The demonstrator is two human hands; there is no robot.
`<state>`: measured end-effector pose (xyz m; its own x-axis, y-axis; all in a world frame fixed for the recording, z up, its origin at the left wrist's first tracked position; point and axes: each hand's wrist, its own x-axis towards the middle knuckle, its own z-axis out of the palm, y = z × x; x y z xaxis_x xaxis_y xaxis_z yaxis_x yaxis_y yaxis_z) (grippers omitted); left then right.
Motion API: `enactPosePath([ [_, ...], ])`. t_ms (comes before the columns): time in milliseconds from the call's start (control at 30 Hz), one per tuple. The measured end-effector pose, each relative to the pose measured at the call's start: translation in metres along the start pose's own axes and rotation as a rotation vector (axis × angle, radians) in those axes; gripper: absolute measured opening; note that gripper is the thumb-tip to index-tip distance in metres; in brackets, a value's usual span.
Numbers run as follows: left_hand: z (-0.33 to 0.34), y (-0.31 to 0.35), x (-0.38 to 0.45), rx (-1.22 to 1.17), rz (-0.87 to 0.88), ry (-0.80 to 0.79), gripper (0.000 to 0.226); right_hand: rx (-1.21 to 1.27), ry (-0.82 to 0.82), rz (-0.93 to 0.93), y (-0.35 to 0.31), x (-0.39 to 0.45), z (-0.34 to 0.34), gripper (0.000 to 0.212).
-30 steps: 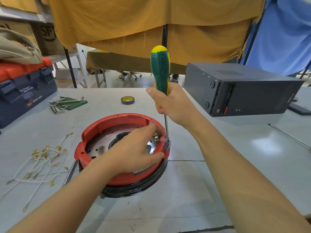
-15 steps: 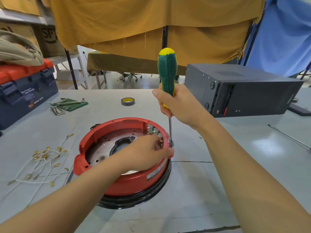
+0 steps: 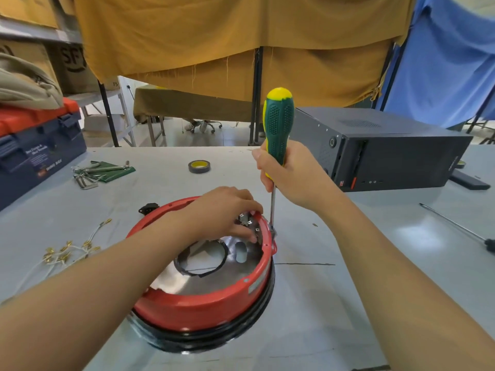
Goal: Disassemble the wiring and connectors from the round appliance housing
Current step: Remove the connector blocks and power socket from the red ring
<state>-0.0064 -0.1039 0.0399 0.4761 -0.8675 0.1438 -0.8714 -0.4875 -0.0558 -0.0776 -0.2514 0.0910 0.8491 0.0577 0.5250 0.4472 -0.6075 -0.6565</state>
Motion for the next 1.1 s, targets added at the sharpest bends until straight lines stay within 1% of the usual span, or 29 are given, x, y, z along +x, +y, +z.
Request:
enactPosePath([
  [67,0.002,0.000,0.000,0.121,-0.016,0.010,0.054,0.002,0.018,0.010,0.003,0.001,0.000,0.032],
  [133,0.004,0.001,-0.001,0.185,-0.062,0.003,0.059,0.020,0.040,0.017,0.007,0.002,0.001,0.030],
  [200,0.005,0.002,-0.004,0.196,-0.092,0.001,0.063,0.049,0.078,0.016,0.010,0.003,0.002,0.033],
  [367,0.004,-0.003,-0.013,0.153,-0.106,0.000,0.059,0.213,0.153,0.028,0.015,0.003,0.010,0.032],
  [500,0.002,-0.007,-0.020,0.183,-0.134,-0.026,0.059,0.309,0.132,0.024,0.017,0.006,0.017,0.032],
  [667,0.005,-0.010,-0.025,0.253,-0.203,-0.005,0.058,0.308,0.066,0.005,0.016,0.014,0.023,0.032],
  [733,0.005,-0.013,-0.028,0.214,-0.241,0.000,0.054,0.326,0.048,0.010,0.017,0.016,0.026,0.032],
  [767,0.006,-0.015,-0.029,0.154,-0.244,-0.009,0.051,0.337,0.043,0.017,0.018,0.017,0.026,0.032],
  [867,0.008,-0.020,-0.031,-0.224,-0.225,-0.038,0.038,0.340,0.051,0.034,0.019,0.019,0.029,0.032],
  [900,0.008,-0.020,-0.030,-0.304,-0.211,-0.033,0.036,0.342,0.066,0.032,0.019,0.020,0.031,0.032],
  [1000,0.014,-0.015,-0.027,-0.304,-0.180,-0.003,0.025,0.395,0.134,0.016,0.020,0.020,0.037,0.034],
  [1100,0.018,-0.014,-0.027,-0.270,-0.191,0.026,0.024,0.411,0.181,-0.002,0.019,0.021,0.044,0.035],
])
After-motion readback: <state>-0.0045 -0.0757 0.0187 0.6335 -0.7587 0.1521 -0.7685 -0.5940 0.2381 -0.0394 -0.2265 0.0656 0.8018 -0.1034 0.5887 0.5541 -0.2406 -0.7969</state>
